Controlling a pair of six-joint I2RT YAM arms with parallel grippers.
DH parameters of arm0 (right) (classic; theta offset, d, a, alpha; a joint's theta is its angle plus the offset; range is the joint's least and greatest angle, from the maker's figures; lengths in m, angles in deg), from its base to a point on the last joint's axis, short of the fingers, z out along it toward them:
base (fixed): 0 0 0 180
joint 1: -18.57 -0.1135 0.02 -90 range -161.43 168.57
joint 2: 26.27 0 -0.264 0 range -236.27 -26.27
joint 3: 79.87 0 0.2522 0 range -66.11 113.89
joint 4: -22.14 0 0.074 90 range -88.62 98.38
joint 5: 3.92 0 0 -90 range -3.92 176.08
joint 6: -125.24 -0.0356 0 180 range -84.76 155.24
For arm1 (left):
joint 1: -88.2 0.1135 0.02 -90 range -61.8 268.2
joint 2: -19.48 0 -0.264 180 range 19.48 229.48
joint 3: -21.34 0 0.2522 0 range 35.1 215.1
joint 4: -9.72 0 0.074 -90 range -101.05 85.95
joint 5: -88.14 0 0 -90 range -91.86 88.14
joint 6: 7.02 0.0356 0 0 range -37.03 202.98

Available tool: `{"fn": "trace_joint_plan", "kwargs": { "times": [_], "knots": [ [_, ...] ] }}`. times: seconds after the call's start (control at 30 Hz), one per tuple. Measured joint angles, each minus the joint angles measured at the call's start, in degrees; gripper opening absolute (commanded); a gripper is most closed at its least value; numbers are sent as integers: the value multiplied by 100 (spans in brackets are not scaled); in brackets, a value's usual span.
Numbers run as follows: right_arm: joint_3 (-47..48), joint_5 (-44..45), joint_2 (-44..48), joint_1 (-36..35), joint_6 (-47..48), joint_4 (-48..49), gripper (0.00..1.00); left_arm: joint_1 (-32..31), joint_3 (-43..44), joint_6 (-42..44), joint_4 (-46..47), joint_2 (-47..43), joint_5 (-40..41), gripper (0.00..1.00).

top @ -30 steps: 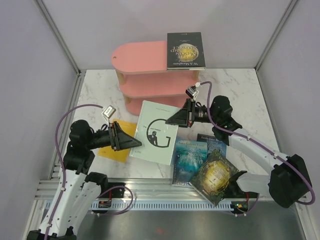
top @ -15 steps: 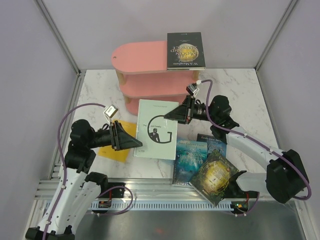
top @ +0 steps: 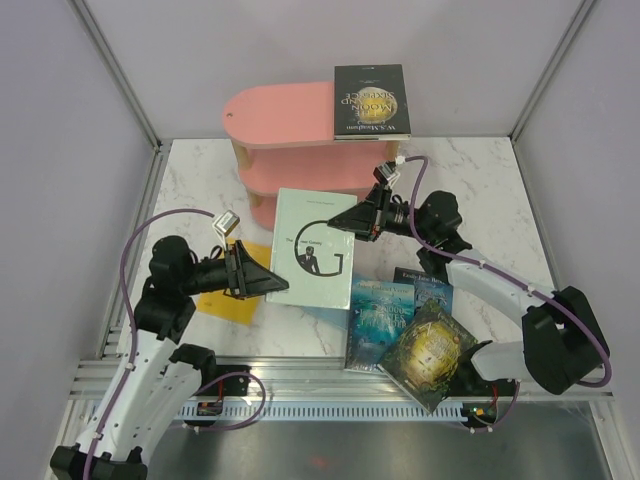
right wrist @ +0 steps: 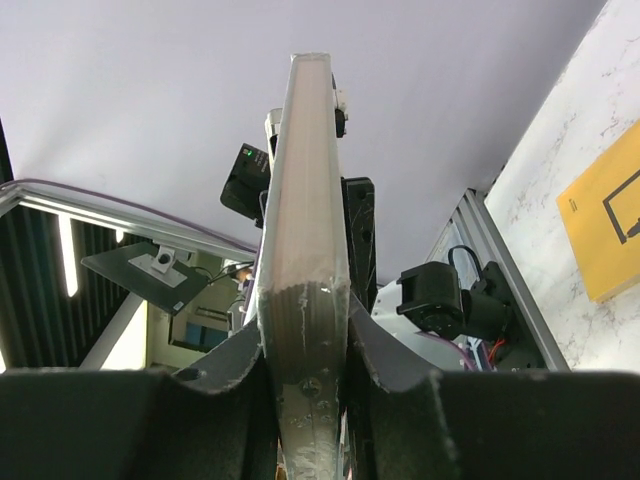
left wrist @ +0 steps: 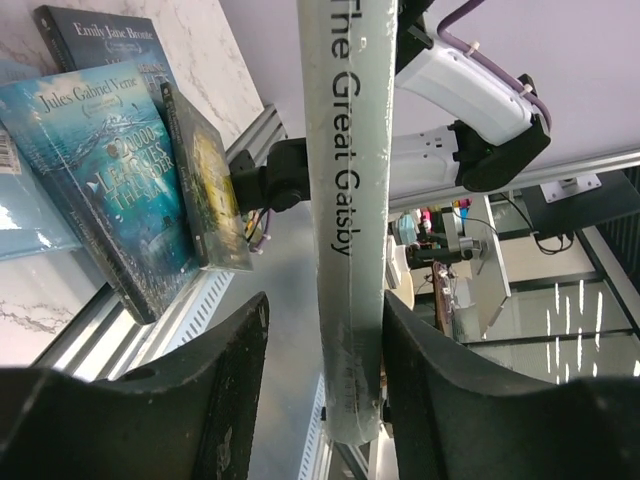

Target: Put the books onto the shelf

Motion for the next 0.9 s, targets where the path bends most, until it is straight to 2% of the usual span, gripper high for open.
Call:
{"fn": "trace_joint_plan", "kwargs": {
  "times": [0.13,0.27,0.4,0.5,0.63,0.67,0.7,0.73,0.77,0.83,0.87,0.9],
  "knots": [
    [-72,24,-33,11,-24,151,0,-17,0,15,-22,37,87,50],
    [-133,50,-129,9,-81,256,0,-20,-79,-149,330,120,166,43],
    [-133,131,-291,4,-131,328,0,-22,-192,-498,822,219,164,18],
    [-129,201,-354,9,-153,470,0,-20,-212,-730,1005,306,170,3],
    [-70,269,-437,9,-219,551,1,-17,-162,-824,1108,415,168,2],
    [-46,278,-461,13,-234,553,8,-17,-81,-798,1023,466,179,2],
    [-20,291,-483,22,-275,555,34,-13,55,-728,817,527,199,2],
    [2,315,-501,28,-330,557,46,-13,289,-616,492,616,238,2],
    [33,330,-501,37,-382,555,64,-7,560,-450,160,699,332,2],
    [68,264,-479,13,-398,590,75,83,1117,-122,-431,896,472,2],
    [72,240,-439,-2,-380,566,97,186,1388,22,-673,1001,485,2],
    [74,221,-365,-22,-352,448,98,337,1665,166,-879,1102,498,2]
  ]
}}
